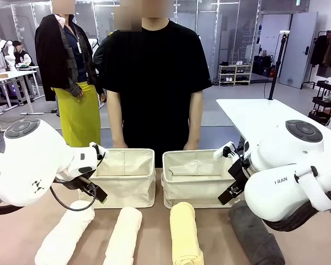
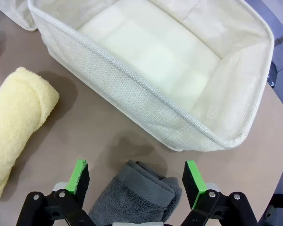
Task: Divide the towels into two baskets.
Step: Pick up one hotel-folded towel and place it in the Fabric basket indicated by the person.
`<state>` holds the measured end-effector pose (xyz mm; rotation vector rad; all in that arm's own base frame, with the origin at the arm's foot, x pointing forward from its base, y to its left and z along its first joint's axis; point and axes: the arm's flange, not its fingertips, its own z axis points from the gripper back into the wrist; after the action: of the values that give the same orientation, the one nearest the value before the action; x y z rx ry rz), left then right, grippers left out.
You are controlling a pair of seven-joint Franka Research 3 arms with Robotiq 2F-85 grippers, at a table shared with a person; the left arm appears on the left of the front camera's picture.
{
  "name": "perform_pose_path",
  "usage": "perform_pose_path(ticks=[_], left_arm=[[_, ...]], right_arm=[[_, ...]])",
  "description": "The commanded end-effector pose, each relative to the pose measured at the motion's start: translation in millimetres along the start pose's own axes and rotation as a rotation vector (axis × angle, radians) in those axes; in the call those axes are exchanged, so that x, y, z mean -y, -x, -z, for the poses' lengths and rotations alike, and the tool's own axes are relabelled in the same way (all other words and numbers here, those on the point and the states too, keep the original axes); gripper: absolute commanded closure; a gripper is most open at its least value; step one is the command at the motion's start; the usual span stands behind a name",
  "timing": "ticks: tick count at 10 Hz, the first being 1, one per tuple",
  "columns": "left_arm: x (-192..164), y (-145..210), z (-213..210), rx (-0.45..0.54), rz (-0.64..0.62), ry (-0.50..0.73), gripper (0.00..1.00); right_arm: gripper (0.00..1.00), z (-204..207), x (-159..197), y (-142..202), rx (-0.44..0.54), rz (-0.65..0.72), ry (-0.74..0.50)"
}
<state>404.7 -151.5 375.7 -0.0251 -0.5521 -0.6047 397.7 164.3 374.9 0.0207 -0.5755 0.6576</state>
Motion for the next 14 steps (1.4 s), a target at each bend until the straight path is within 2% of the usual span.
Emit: perform_pose_path(ticks=[1, 4, 5, 6, 8, 10, 12, 14], left_arm=[[-10, -12, -25, 0.005, -0.013, 0.016, 0.0], [-34, -21, -60, -0.014, -0.092, 0.221, 0.0], [-47, -23, -76, 0.002, -0.114, 0.379, 0.0], [-61, -22, -87, 0.018, -0.14, 0.478, 0.0], [-88, -12, -103, 0.109, -0.207, 0.728, 0.0], [-110, 10, -109, 0.205, -0.265, 0.882, 0.0], [-133, 48, -110, 0.311, -0.383, 0.954, 0.0], [-157, 86, -121, 0.404, -0.484, 0.955, 0.0]], right_arm=[[0.0, -18, 8, -12, 0.013, 0.005, -0.006], [0.0, -44, 25, -27, -0.024, 0.069, -0.167], [0.0, -54, 35, -30, -0.035, 0.117, -0.268], [0.0, -62, 45, -30, -0.041, 0.154, -0.369], [0.0, -80, 70, -21, -0.008, 0.264, -0.571], [0.0, -100, 98, -1, 0.05, 0.392, -0.744], [0.0, -117, 129, 36, 0.127, 0.569, -0.865], [0.0, -136, 155, 79, 0.208, 0.715, -0.882]])
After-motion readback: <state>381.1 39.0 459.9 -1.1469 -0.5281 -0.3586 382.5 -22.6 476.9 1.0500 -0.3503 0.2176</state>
